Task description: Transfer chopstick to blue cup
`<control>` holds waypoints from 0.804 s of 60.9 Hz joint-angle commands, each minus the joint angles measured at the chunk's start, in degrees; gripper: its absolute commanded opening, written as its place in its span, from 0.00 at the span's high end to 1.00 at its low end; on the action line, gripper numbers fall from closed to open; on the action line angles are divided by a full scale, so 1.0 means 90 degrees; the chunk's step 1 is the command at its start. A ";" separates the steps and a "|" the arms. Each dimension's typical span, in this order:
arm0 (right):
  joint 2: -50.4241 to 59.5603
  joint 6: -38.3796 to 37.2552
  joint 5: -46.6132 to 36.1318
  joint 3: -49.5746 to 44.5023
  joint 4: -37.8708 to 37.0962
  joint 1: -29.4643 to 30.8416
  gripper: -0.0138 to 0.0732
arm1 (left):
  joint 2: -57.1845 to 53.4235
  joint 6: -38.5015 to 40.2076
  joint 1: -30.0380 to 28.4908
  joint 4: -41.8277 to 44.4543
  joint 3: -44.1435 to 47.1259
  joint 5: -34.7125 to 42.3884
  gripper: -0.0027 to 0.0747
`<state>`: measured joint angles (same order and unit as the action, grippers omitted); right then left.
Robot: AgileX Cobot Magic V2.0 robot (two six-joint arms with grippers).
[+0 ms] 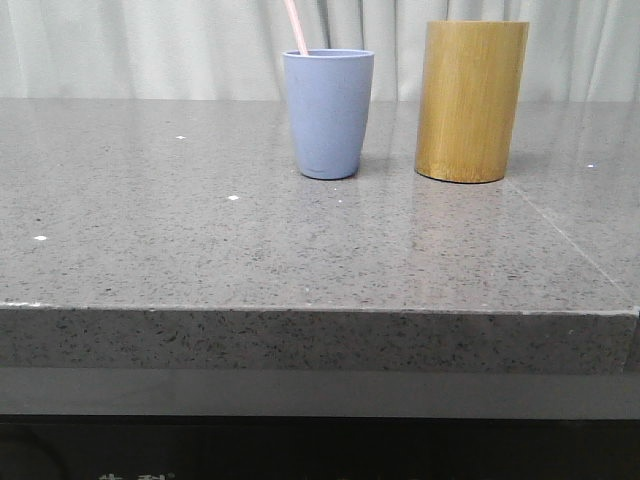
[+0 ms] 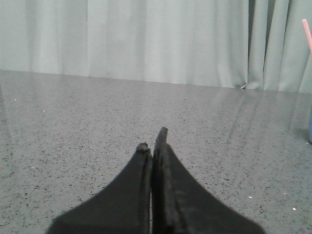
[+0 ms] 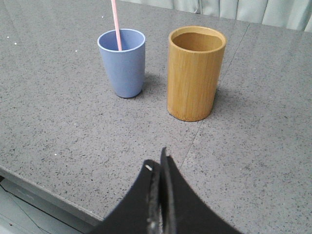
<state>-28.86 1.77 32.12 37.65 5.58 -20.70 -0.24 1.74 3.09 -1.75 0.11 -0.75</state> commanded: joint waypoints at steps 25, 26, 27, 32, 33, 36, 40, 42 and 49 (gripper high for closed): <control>-0.0014 -0.0006 -0.0491 0.0166 -0.0021 0.0038 0.92 | -0.0159 -0.0081 -0.0024 -0.0021 0.0051 0.0373 0.99; -0.0014 -0.0006 -0.0491 0.0166 -0.0021 0.0038 0.92 | -0.0159 -0.0081 -0.0024 -0.0021 0.0051 0.0373 0.99; -0.0014 -0.0006 -0.0491 0.0166 -0.0021 0.0038 0.92 | -0.0159 -0.0081 -0.0024 -0.0021 0.0051 0.0373 0.99; -0.0014 -0.0006 -0.0491 0.0166 -0.0021 0.0038 0.92 | -0.0159 -0.0081 -0.0024 -0.0021 0.0051 0.0373 0.99; -0.0014 -0.0006 -0.0491 0.0166 -0.0021 0.0038 0.92 | -0.0159 -0.0081 -0.0024 -0.0021 0.0051 0.0373 0.99; -0.0014 -0.0006 -0.0491 0.0166 -0.0021 0.0038 0.92 | -0.0159 -0.0081 -0.0024 -0.0021 0.0051 0.0373 0.99; -0.0014 -0.0006 -0.0491 0.0166 -0.0021 0.0038 0.92 | -0.0159 -0.0081 -0.0024 -0.0021 0.0051 0.0373 0.99; -0.0014 -0.0006 -0.0491 0.0166 -0.0021 0.0038 0.92 | -0.0159 -0.0081 -0.0024 -0.0021 0.0051 0.0373 0.99; -0.0014 -0.0006 -0.0491 0.0166 -0.0021 0.0038 0.92 | -0.0159 -0.0081 -0.0024 -0.0021 0.0051 0.0373 0.99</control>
<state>-28.86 1.77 32.12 37.65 5.58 -20.70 -0.24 1.05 3.09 -1.52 0.11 -2.32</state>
